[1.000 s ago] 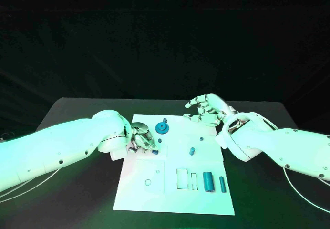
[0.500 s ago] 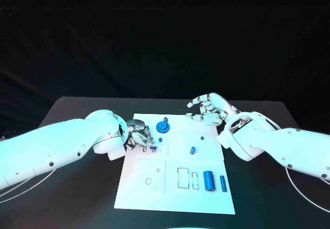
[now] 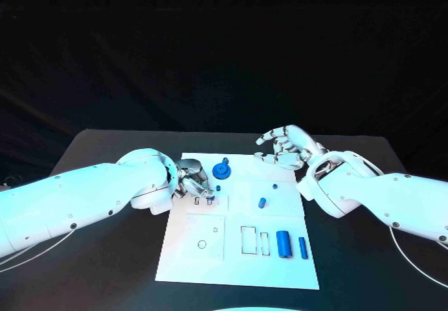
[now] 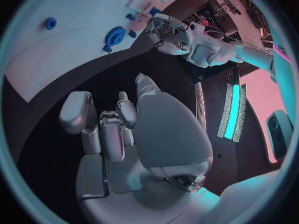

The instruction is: Assemble the parts on the task board

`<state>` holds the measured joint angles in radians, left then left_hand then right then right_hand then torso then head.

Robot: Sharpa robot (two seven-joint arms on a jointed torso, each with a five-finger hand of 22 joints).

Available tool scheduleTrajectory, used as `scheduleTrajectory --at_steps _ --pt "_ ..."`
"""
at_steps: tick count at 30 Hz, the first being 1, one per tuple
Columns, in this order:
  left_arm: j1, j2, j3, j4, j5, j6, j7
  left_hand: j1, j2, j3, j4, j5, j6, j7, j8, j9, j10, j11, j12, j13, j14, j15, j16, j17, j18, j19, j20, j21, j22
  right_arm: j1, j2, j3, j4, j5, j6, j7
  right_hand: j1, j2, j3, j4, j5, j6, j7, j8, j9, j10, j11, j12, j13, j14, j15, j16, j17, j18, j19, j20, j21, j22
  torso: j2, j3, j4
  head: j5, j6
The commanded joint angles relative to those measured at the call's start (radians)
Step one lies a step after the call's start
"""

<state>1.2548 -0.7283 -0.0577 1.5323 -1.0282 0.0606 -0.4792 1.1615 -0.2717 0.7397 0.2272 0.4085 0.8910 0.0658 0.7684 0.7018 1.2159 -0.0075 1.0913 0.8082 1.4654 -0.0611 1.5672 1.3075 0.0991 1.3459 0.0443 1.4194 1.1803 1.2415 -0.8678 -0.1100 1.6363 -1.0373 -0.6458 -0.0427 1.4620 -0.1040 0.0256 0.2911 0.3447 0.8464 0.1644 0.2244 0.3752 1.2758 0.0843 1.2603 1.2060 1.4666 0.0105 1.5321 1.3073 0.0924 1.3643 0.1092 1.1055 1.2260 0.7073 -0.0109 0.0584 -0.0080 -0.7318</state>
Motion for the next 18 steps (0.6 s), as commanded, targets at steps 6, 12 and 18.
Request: scheduleTrajectory --at_steps 6,12,18 --pt "-0.001 0.017 -0.004 -0.009 -0.102 0.040 -0.024 -0.001 -0.003 0.211 -0.216 0.038 0.017 -0.007 -0.005 0.019 0.018 -0.009 0.007 0.007 0.105 -0.011 0.004 0.263 -0.021 0.012 -0.004 0.010 0.010 -0.001 0.000 0.000 0.002 -0.001 -0.006 0.004 -0.008 0.003 0.007 0.000 0.006 -0.009 0.001 0.006 -0.002 -0.002 -0.005 0.001 -0.003 0.079 -0.007 -0.006 0.163 0.007 0.004 -0.004 -0.005 -0.002 0.000 -0.0005 -0.0007 0.003 -0.006" --pt "-0.001 0.026 -0.007 -0.019 -0.108 0.058 -0.029 -0.005 -0.005 0.210 -0.220 0.055 0.021 -0.009 -0.006 0.022 0.024 -0.011 0.012 0.015 0.105 -0.013 0.004 0.263 -0.023 0.016 -0.006 0.014 0.018 -0.002 0.000 0.000 0.002 -0.001 -0.009 0.005 -0.008 0.003 0.007 0.000 0.007 -0.009 0.001 0.006 -0.002 -0.002 -0.005 0.001 -0.003 0.079 -0.007 -0.006 0.163 0.007 0.004 -0.004 -0.004 -0.001 0.000 -0.0010 -0.0008 0.005 -0.009" --pt "-0.001 0.030 -0.008 -0.026 -0.100 0.063 -0.030 -0.007 -0.006 0.209 -0.222 0.062 0.023 -0.010 -0.006 0.023 0.027 -0.012 0.013 0.018 0.105 -0.013 0.004 0.263 -0.023 0.019 -0.006 0.016 0.022 -0.002 0.000 0.000 0.002 -0.001 -0.010 0.005 -0.008 0.003 0.007 0.000 0.007 -0.009 0.001 0.006 -0.002 -0.002 -0.005 0.001 -0.003 0.079 -0.007 -0.006 0.163 0.007 0.004 -0.004 -0.004 -0.001 0.000 -0.0006 -0.0008 0.006 -0.011"
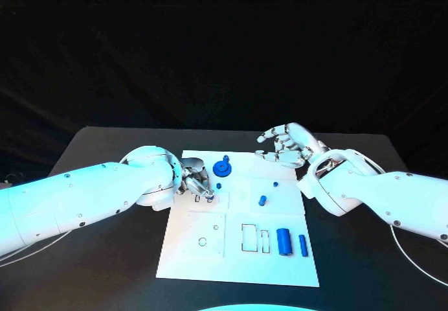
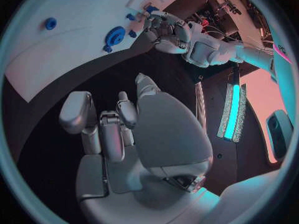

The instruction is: Assemble the parts on the task board

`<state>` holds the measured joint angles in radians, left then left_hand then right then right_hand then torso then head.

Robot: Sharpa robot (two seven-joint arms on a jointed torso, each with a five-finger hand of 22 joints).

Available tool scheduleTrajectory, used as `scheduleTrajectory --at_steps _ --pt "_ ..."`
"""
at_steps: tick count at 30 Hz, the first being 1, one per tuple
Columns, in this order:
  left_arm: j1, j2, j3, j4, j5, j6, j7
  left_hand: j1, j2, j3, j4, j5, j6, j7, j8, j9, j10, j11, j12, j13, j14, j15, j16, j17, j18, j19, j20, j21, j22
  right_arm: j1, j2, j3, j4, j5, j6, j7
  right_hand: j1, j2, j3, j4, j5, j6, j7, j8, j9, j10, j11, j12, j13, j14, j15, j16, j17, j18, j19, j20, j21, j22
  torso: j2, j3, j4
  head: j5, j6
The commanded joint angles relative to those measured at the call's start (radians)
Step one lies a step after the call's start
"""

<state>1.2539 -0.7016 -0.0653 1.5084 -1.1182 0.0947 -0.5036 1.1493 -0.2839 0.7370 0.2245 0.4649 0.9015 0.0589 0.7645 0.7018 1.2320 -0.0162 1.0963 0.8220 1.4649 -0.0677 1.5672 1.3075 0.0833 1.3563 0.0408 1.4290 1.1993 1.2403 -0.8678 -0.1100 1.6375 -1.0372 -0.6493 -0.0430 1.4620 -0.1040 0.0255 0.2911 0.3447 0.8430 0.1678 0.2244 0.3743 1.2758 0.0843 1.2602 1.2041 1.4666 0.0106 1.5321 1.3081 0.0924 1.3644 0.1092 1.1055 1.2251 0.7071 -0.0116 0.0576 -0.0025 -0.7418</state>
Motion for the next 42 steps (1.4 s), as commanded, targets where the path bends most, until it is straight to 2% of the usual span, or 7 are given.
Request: scheduleTrajectory --at_steps 1,6,17,23,29,42 --pt "0.000 0.003 0.000 -0.002 -0.009 0.029 -0.006 0.005 0.007 0.212 -0.219 0.006 0.013 -0.003 -0.003 0.023 0.011 -0.003 0.008 0.004 0.106 -0.007 0.004 0.263 -0.008 0.009 -0.003 0.006 0.003 -0.001 0.000 0.000 0.001 -0.001 -0.006 0.005 -0.008 0.003 0.007 0.000 0.007 -0.006 -0.002 0.006 -0.001 -0.001 -0.005 0.002 -0.001 0.079 -0.007 -0.006 0.162 0.007 0.004 -0.004 -0.004 0.000 0.000 -0.0001 0.0000 0.000 -0.002" --pt "0.000 0.005 -0.001 -0.006 -0.009 0.034 -0.007 0.004 0.006 0.212 -0.220 0.008 0.013 -0.003 -0.003 0.023 0.012 -0.003 0.009 0.005 0.106 -0.007 0.004 0.263 -0.008 0.010 -0.003 0.007 0.005 -0.001 0.000 0.000 0.001 0.000 -0.004 0.005 -0.008 0.003 0.008 0.000 0.007 -0.007 -0.002 0.007 -0.002 -0.001 -0.005 0.002 -0.001 0.079 -0.007 -0.006 0.162 0.007 0.005 -0.004 -0.003 0.000 0.000 0.0002 0.0008 0.004 -0.002" --pt "0.000 0.010 -0.001 -0.015 -0.008 0.047 -0.011 0.003 0.005 0.211 -0.221 0.012 0.014 -0.004 -0.003 0.024 0.013 -0.004 0.009 0.006 0.106 -0.007 0.004 0.263 -0.008 0.010 -0.003 0.007 0.005 -0.004 0.002 0.000 -0.001 -0.002 -0.003 0.006 -0.008 0.003 0.009 0.000 0.008 -0.007 -0.002 0.007 -0.002 -0.001 -0.005 0.002 -0.001 0.079 -0.007 -0.007 0.161 0.007 0.005 -0.004 -0.003 0.001 0.000 0.0001 0.0003 -0.003 -0.007" --pt "-0.001 0.013 -0.003 -0.018 -0.006 0.055 -0.013 0.003 0.005 0.211 -0.221 0.012 0.014 -0.004 -0.003 0.024 0.013 -0.004 0.009 0.006 0.106 -0.007 0.004 0.263 -0.008 0.010 -0.003 0.007 0.005 -0.005 0.003 0.000 -0.001 0.000 -0.002 0.005 -0.009 0.003 0.010 0.000 0.008 -0.007 -0.002 0.008 -0.002 0.000 -0.005 0.003 -0.001 0.079 -0.007 -0.006 0.162 0.006 0.005 -0.004 -0.002 0.002 0.001 0.0002 -0.0005 0.002 -0.009" --pt "-0.001 0.016 -0.005 -0.020 -0.006 0.069 -0.014 0.002 0.005 0.211 -0.221 0.014 0.015 -0.004 -0.003 0.024 0.012 -0.004 0.008 0.004 0.106 -0.007 0.004 0.263 -0.008 0.010 -0.004 0.007 0.004 -0.006 0.007 0.000 -0.001 0.009 0.000 0.005 -0.009 0.003 0.010 0.000 0.008 -0.007 -0.002 0.008 -0.002 0.001 -0.005 0.004 0.001 0.080 -0.007 -0.006 0.163 0.006 0.005 -0.004 -0.002 0.002 0.000 -0.0002 0.0004 0.000 -0.011" --pt "-0.001 0.014 -0.006 -0.025 -0.005 0.078 -0.015 0.002 0.005 0.210 -0.221 0.014 0.015 -0.004 -0.003 0.024 0.012 -0.004 0.008 0.003 0.106 -0.008 0.004 0.263 -0.008 0.010 -0.004 0.007 0.006 -0.006 0.009 0.000 -0.002 0.013 0.000 0.005 -0.009 0.003 0.010 0.000 0.008 -0.007 -0.002 0.009 -0.002 0.001 -0.005 0.004 0.001 0.079 -0.007 -0.006 0.161 0.006 0.006 -0.004 -0.001 0.003 0.001 0.0003 -0.0003 -0.001 -0.010"
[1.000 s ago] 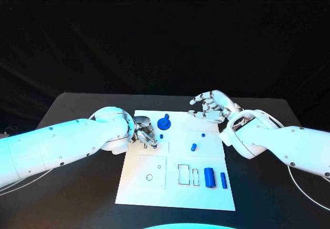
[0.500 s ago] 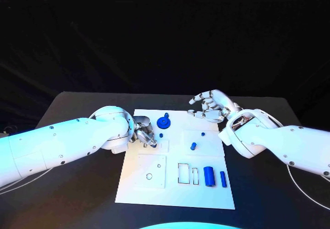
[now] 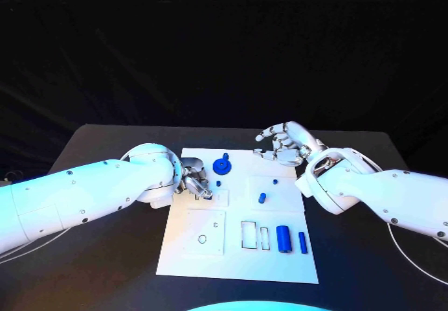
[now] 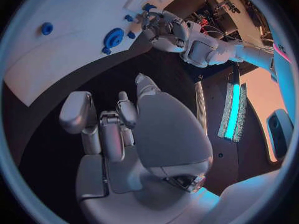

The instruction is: Assemble the parts on the task board

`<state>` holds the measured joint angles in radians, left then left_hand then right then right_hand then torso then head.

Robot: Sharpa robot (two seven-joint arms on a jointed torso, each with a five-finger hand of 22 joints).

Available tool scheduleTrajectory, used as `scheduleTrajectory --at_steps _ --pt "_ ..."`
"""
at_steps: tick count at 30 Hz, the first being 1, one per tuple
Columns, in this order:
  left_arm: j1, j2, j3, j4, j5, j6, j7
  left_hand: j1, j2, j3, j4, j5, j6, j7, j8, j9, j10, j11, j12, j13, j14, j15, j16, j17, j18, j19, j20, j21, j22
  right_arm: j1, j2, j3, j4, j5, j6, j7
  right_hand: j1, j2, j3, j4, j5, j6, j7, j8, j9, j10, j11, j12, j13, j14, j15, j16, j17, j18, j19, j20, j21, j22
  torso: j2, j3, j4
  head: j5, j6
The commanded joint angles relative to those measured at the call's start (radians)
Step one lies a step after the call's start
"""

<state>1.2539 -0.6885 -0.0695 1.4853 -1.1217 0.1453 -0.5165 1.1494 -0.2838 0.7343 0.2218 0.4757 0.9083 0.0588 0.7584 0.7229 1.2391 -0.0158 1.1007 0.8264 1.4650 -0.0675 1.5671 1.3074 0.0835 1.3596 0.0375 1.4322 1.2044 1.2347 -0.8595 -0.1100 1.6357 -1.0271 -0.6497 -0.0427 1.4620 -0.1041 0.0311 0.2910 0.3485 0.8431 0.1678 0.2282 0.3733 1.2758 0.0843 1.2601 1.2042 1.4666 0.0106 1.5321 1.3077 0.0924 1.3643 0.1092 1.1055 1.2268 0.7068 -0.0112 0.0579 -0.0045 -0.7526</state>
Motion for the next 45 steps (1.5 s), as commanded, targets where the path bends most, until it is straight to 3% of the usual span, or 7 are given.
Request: scheduleTrajectory --at_steps 1,15,33,45 --pt "-0.001 0.001 -0.002 -0.003 -0.002 0.028 -0.003 0.002 0.005 0.213 -0.218 0.003 0.008 -0.004 0.003 0.003 0.005 -0.004 0.003 -0.001 0.106 -0.008 0.004 0.263 -0.008 0.007 0.000 0.004 0.001 -0.001 0.001 0.000 0.000 0.003 0.000 0.004 -0.009 0.003 0.005 0.000 0.005 -0.007 -0.002 0.005 -0.001 0.001 -0.005 0.004 0.001 0.079 -0.007 -0.006 0.162 0.006 0.006 -0.004 -0.001 0.001 0.001 -0.0002 -0.0007 0.001 0.001" --pt "-0.001 0.012 -0.009 -0.019 0.004 0.034 -0.004 0.000 0.006 0.212 -0.218 0.005 0.008 -0.004 0.002 0.004 0.005 -0.004 0.002 -0.002 0.106 -0.008 0.004 0.263 -0.008 0.007 0.000 0.004 0.001 -0.001 0.002 0.000 0.001 0.003 -0.002 0.004 -0.009 0.003 0.005 0.000 0.005 -0.007 -0.002 0.005 -0.001 0.001 -0.005 0.004 0.001 0.079 -0.007 -0.006 0.162 0.006 0.006 -0.004 -0.001 0.001 0.002 0.0003 -0.0018 0.002 -0.004" --pt "-0.001 0.022 -0.011 -0.022 0.040 0.048 -0.003 -0.018 0.007 0.198 -0.214 0.014 0.014 -0.008 0.003 0.009 0.024 -0.007 0.016 0.019 0.106 -0.009 0.004 0.263 -0.009 0.008 -0.001 0.004 0.003 -0.001 0.003 0.000 -0.001 0.003 0.000 0.004 -0.009 0.003 0.005 0.000 0.005 -0.007 -0.002 0.005 -0.001 0.001 -0.005 0.004 0.001 0.079 -0.007 -0.006 0.162 0.006 0.006 -0.004 -0.001 0.001 0.000 0.0000 -0.0003 -0.003 -0.010" --pt "-0.001 0.026 -0.012 -0.025 0.047 0.030 -0.001 -0.042 0.021 0.163 -0.201 0.005 0.024 -0.021 0.008 0.021 0.058 -0.017 0.040 0.052 0.106 -0.016 0.004 0.263 -0.012 0.018 -0.006 0.007 0.018 -0.001 0.003 0.000 -0.002 0.003 0.000 0.004 -0.011 0.003 0.008 -0.001 0.005 -0.005 -0.003 0.010 -0.002 0.001 -0.005 0.003 -0.002 0.079 -0.007 -0.008 0.159 0.007 0.006 -0.004 -0.004 -0.001 0.000 0.0002 -0.0001 -0.006 -0.011"
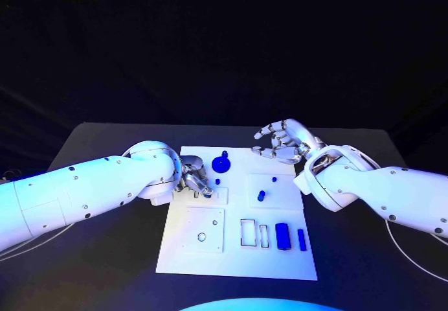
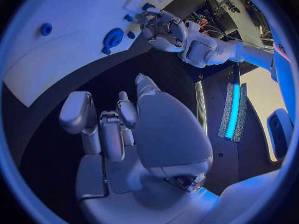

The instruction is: Assemble the parts on the task board

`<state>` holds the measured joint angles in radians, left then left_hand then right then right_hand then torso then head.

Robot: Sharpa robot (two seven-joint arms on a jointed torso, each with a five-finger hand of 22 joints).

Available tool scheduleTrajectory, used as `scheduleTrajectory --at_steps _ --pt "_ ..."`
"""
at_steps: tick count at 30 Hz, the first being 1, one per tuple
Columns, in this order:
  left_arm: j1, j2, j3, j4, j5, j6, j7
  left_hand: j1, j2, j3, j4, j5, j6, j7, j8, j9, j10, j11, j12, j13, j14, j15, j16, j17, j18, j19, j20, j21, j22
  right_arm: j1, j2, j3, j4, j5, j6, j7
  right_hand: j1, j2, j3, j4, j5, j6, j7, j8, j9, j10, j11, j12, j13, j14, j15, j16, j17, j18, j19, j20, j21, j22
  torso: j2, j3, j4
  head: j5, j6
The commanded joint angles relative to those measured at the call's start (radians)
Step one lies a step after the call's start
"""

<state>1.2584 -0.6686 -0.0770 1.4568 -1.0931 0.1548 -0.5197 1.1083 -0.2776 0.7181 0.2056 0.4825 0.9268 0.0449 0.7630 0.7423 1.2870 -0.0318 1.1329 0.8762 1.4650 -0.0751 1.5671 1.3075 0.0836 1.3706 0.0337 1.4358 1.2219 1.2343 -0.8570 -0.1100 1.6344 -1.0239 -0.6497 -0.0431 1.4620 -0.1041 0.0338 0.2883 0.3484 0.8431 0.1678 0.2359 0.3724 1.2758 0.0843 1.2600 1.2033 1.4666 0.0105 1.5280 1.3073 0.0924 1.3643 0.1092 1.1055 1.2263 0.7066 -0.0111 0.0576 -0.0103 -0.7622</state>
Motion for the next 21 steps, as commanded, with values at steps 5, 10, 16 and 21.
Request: scheduleTrajectory --at_steps 5,10,16,21 --pt "-0.006 0.006 -0.005 0.001 0.019 0.010 0.003 -0.009 0.019 0.164 -0.177 -0.006 0.008 -0.011 0.005 0.005 0.015 -0.004 0.008 0.004 0.106 -0.010 0.004 0.263 -0.013 0.009 -0.005 0.003 0.002 -0.001 0.001 0.000 -0.001 0.000 0.001 0.005 -0.011 0.003 0.005 0.002 0.005 -0.005 -0.003 0.002 -0.001 0.001 -0.005 0.003 -0.001 0.079 -0.007 -0.004 0.160 0.007 0.006 -0.004 -0.004 0.000 0.000 0.0002 0.0004 -0.002 -0.002" --pt "-0.006 0.008 -0.005 -0.002 0.023 -0.006 0.004 -0.029 0.035 0.136 -0.152 -0.013 0.010 -0.016 0.003 0.010 0.020 -0.008 0.008 0.007 0.106 -0.013 0.004 0.263 -0.013 0.011 -0.008 0.002 0.004 -0.001 0.001 0.000 -0.003 0.002 0.006 0.008 -0.021 0.000 0.005 0.004 0.005 -0.007 -0.003 0.005 -0.002 -0.001 -0.005 0.002 -0.003 0.078 -0.007 -0.004 0.159 0.008 0.003 -0.004 -0.011 -0.004 0.000 0.0002 0.0000 -0.003 0.000" --pt "-0.006 0.009 -0.005 -0.004 0.027 -0.009 0.005 -0.062 0.042 0.039 -0.103 -0.027 0.020 -0.026 -0.006 0.014 0.024 -0.016 0.009 0.013 0.106 -0.018 0.004 0.263 -0.014 0.015 -0.013 -0.002 0.005 -0.002 0.000 0.000 -0.004 0.004 0.008 0.008 -0.029 0.002 0.007 0.005 0.006 -0.009 -0.002 0.007 -0.004 -0.001 -0.005 0.001 -0.005 0.078 -0.007 -0.006 0.156 0.008 0.003 -0.004 -0.014 -0.006 0.000 -0.0001 0.0000 -0.004 -0.001" --pt "-0.006 0.009 -0.006 -0.005 0.029 -0.009 0.006 -0.073 0.036 -0.048 -0.072 -0.030 0.032 -0.029 -0.015 0.013 0.023 -0.017 0.011 0.018 0.106 -0.021 0.004 0.263 -0.015 0.017 -0.016 -0.003 0.006 -0.002 -0.002 0.000 -0.005 0.007 0.008 0.008 -0.037 0.004 0.009 0.004 0.008 -0.015 -0.002 0.007 -0.006 -0.003 -0.004 0.000 -0.007 0.077 -0.007 -0.007 0.155 0.009 0.002 -0.004 -0.018 -0.008 0.000 -0.0009 0.0001 -0.004 -0.003"
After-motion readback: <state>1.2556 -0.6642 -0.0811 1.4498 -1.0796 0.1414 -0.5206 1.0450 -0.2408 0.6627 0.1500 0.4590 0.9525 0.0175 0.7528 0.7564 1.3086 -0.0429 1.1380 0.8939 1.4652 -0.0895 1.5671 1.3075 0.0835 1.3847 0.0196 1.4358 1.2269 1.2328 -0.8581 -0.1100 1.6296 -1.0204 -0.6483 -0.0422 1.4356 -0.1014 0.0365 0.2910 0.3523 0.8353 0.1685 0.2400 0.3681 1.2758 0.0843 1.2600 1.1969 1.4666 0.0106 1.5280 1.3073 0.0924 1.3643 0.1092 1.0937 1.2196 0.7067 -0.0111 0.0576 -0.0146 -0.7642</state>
